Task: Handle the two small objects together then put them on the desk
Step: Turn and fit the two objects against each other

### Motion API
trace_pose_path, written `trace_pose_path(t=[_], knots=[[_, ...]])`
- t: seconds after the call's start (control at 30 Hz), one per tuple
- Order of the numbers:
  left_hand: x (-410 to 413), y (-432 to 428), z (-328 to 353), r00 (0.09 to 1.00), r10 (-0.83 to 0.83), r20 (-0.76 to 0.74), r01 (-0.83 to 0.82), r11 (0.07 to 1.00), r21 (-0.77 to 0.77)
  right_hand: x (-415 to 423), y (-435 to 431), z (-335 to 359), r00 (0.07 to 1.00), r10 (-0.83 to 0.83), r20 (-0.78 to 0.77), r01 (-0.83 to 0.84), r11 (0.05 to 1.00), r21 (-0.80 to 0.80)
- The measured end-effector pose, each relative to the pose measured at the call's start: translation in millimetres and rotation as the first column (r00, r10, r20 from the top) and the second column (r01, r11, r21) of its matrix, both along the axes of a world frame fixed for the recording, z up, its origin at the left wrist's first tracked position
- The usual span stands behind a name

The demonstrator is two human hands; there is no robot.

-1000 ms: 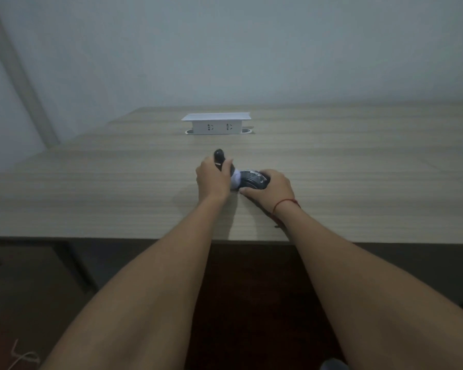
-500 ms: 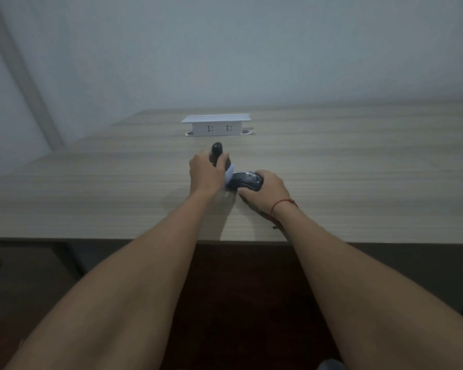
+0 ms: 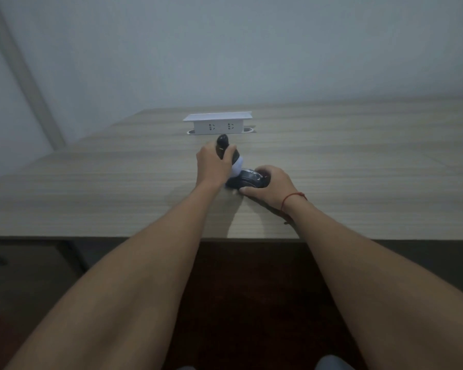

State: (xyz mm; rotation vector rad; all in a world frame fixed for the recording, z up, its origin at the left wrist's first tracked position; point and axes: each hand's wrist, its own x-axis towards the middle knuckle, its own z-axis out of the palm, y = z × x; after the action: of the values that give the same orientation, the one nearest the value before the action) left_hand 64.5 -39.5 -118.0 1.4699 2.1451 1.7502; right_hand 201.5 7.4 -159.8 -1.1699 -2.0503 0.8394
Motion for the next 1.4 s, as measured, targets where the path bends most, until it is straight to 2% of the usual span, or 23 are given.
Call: trace_pose_path(t=[0.1, 0.23, 0.43, 0.53, 0.67, 0.73, 0.83, 0.9, 1.03, 1.1, 1.2, 1.3, 1.4], knots=[[10, 3, -7, 1.000, -0.013, -0.014, 0.012, 0.999, -0.046, 3, 0, 1, 0.999, 0.030, -0.015, -0.030, 1.000, -0.004], [-5, 8, -14, 0.997, 0.065, -0.041, -0.072, 0.977, -0.201, 9, 4, 4, 0.994, 0.109, 0.002, -0.108, 0.993, -0.055], [4, 5, 1, 1.000, -0.019, 0.024, 0.019, 1.000, -0.007, 12, 10, 12, 0.983, 0.176, 0.057, -0.170, 0.980, -0.099], [7, 9, -7, 0.996, -0.082, 0.025, 0.084, 0.987, -0.134, 13, 10, 13, 0.976, 0.206, 0.074, -0.198, 0.975, -0.104], [-12, 8, -9, 0.999, 0.020, -0.033, -0.028, 0.961, -0.274, 14, 11, 15, 0.979, 0.197, 0.050, -0.189, 0.973, -0.131], [-17, 7, -6, 1.000, 0.012, -0.029, -0.019, 0.968, -0.251, 14, 11, 16, 0.981, 0.191, 0.042, -0.183, 0.973, -0.143], [-9, 7, -4, 0.997, -0.024, 0.067, 0.032, 0.993, -0.114, 11, 11, 15, 0.980, 0.187, 0.064, -0.177, 0.974, -0.140], [-1, 7, -7, 0.997, -0.022, 0.070, 0.030, 0.994, -0.108, 8, 9, 13, 0.983, 0.168, 0.078, -0.156, 0.979, -0.135], [-8, 8, -16, 0.998, 0.064, -0.015, -0.066, 0.971, -0.229, -2, 1, 6, 0.999, -0.034, 0.031, 0.037, 0.994, -0.103], [-12, 7, -19, 0.997, 0.057, -0.057, -0.071, 0.959, -0.275, -7, -4, 1, 0.985, -0.160, 0.071, 0.162, 0.986, -0.034], [-9, 3, -19, 0.999, 0.043, -0.013, -0.044, 0.983, -0.176, -13, -9, -6, 0.959, -0.257, 0.121, 0.252, 0.966, 0.059], [-9, 1, -10, 0.996, 0.032, 0.082, -0.029, 0.999, -0.035, -20, -3, -5, 0.985, -0.173, 0.002, 0.173, 0.985, -0.014], [-2, 3, -7, 0.993, -0.061, 0.102, 0.067, 0.996, -0.051, -10, 2, 1, 0.993, -0.029, -0.110, 0.017, 0.993, -0.114]])
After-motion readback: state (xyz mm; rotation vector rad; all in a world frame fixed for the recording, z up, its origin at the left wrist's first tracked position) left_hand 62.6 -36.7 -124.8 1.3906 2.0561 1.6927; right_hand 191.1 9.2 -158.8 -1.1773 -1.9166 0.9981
